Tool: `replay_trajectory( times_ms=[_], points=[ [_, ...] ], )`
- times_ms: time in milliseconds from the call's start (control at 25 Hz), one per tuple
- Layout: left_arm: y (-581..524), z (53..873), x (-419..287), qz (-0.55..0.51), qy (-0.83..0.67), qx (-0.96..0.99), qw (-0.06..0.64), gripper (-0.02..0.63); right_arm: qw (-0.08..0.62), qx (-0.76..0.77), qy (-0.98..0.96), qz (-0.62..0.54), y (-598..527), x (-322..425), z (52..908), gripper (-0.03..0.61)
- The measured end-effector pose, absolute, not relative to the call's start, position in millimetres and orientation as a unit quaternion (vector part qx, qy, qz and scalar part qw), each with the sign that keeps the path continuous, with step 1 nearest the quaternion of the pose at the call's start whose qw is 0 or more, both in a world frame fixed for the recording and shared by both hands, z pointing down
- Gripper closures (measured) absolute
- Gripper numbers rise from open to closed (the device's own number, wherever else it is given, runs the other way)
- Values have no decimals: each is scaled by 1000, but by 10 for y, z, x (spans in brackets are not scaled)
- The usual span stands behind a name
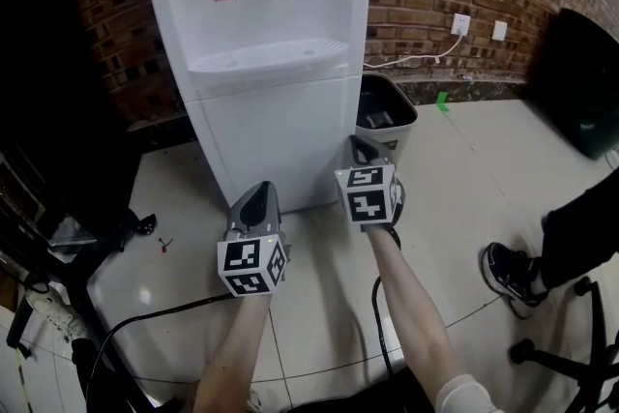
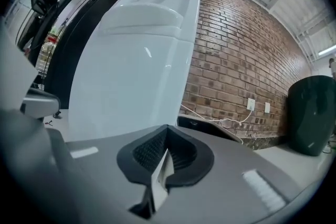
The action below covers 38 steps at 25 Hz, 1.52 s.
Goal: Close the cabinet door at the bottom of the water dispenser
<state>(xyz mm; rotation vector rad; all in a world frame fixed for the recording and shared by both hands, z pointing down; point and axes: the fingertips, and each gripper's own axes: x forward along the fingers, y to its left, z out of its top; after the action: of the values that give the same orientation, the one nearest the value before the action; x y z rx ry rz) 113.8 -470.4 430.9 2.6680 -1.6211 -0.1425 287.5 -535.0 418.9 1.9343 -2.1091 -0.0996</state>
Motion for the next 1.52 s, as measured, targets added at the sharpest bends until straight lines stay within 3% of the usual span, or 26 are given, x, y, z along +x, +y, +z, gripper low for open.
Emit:
replay_trajectory(
  times_ms=[200,360,520,640,720,920,1120,1520],
  points=[
    [-4616,4256,1114,-53,-519,853,13,600,122,670,-732,-12,-5258,2865,4169,577],
    [-4422,4081,981,-67,-529,846,23,600,63,669,-741,15,-4864,2747,4035,577],
    [-3974,3887,828,-70,-515,854,-8,598,16,638,-770,6,-4182,2378,3891,578],
    [-3716,3679,437,-76,-517,852,-37,598,7,610,-792,-26,-3695,2020,3651,578],
    [-3526,3537,47,-98,-544,833,-11,598,-6,610,-791,-41,-3311,1851,3490,578],
    [-2805,3517,-165,-55,-535,841,-57,598,-4,616,-786,-51,-2623,1384,3621,578],
    [-2584,3771,-340,-66,-558,827,2,598,-3,590,-807,-40,-2355,891,3718,578],
    [-2493,3584,-247,-90,-549,831,-3,600,-25,606,-794,-19,-2293,1084,3581,578]
  ],
)
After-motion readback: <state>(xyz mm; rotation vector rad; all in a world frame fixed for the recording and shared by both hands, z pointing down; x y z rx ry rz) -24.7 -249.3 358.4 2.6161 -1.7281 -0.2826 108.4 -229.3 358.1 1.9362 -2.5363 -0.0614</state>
